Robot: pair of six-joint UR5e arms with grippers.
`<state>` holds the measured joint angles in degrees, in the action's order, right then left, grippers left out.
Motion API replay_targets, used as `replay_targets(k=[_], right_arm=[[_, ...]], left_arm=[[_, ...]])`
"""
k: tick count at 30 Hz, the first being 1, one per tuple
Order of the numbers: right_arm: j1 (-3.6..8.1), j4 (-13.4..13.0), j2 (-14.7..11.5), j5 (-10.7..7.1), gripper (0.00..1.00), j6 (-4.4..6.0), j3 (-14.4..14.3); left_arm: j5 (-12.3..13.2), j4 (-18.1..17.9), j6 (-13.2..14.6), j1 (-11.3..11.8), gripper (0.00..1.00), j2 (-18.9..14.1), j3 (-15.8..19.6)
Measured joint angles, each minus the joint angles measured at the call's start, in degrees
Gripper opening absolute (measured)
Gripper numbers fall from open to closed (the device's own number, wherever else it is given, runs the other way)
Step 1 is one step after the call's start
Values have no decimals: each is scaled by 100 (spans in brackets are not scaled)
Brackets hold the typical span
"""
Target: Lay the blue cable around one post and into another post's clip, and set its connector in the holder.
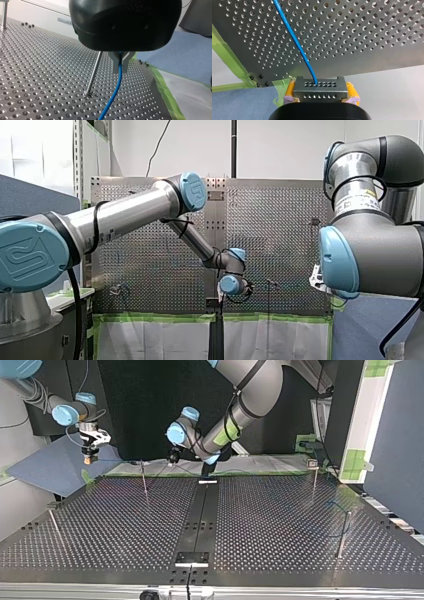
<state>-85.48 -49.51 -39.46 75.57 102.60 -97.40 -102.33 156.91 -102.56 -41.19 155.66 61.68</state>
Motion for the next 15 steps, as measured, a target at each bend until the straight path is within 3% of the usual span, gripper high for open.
replay_targets(k=[15], right_arm=[[-5,-13,18,40,0,-15,32]], left_arm=[[51,27,-9,33,0,2,-21]])
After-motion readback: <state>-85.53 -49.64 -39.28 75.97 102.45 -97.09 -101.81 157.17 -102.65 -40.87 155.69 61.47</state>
